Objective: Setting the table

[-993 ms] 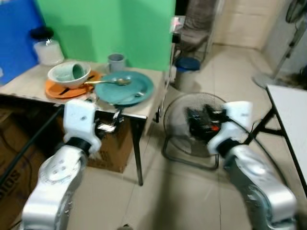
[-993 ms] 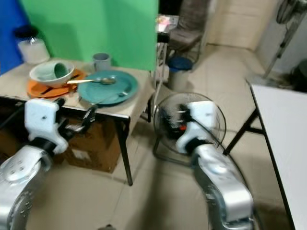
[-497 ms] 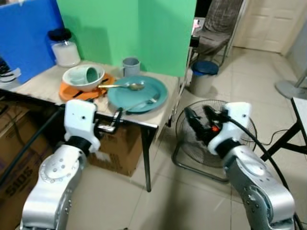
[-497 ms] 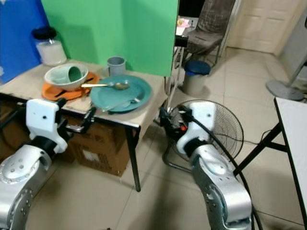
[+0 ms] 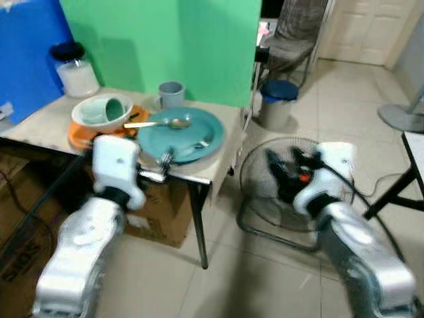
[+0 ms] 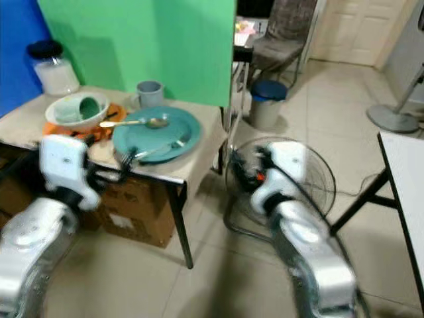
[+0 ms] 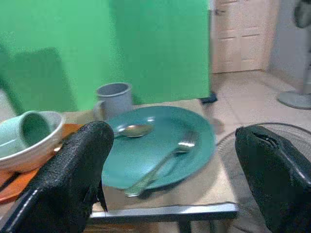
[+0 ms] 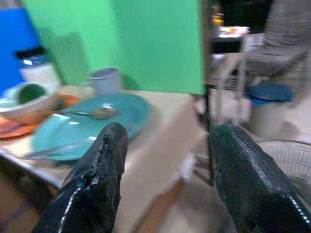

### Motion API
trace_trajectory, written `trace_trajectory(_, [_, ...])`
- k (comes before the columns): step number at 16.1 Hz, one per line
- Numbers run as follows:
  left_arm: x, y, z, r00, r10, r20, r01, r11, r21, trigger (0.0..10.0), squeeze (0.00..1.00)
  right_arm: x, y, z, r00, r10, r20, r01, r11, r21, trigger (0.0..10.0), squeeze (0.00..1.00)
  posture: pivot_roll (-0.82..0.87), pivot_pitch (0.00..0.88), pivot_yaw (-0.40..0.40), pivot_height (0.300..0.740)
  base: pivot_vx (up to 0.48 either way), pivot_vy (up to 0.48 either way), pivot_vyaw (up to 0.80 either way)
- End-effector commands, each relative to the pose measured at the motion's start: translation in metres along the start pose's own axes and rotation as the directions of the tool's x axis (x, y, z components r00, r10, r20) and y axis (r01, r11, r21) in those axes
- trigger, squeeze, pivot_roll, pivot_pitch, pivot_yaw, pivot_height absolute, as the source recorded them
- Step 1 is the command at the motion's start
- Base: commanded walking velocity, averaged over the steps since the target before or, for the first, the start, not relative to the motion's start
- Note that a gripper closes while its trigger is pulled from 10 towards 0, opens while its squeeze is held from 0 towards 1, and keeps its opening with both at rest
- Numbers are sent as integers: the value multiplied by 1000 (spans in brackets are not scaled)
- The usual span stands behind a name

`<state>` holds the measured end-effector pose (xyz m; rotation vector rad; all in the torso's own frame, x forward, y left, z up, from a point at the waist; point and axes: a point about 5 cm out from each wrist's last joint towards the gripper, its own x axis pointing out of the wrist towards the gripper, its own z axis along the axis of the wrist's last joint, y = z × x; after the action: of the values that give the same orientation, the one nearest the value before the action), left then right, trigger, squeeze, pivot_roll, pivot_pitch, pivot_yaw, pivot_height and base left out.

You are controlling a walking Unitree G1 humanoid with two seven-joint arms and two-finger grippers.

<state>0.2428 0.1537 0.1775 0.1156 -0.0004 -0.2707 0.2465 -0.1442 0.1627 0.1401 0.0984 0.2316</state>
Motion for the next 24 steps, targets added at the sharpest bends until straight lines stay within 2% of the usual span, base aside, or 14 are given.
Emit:
trace_trajectory(1, [-1,7,1,1000,20,-1,-20,1000,12,10000,0,1,7,6,999,26,24,-26,1000,8,10000,0,120,0,36,740,285,0,0])
trace_trajectory(9, [-5,4,0,1000,20,-5,-20,1000,-5,10000,0,1,11,4,999,46,9,-46,999,16,10000,0,130,0,27,740,293,0,0])
trace_trajectory(14, [0,5,0,1000,14,-2,-14,1000,-6,10000,0,2,8,5,1000,23,18,-23,1000,15,10000,0,118,0,40,740,307,0,0])
trace_trajectory(21, [-1,1,-1,1000,-24,-14,24,1000,-1,10000,0,1,10,2,1000,14,8,-15,1000,25,10000,0,121,0,48,740,306,0,0])
trace_trajectory(23, [0,-3,-3,996,-82,-36,82,997,10,10000,0,1,10,1,1000,12,-2,-12,1000,27,10000,0,128,0,46,740,274,0,0])
trace_trajectory(24, [1,-7,-6,981,-180,-73,182,983,19,10000,0,0,10,0,1000,18,-12,-18,999,29,10000,0,130,0,43,740,0,0,0])
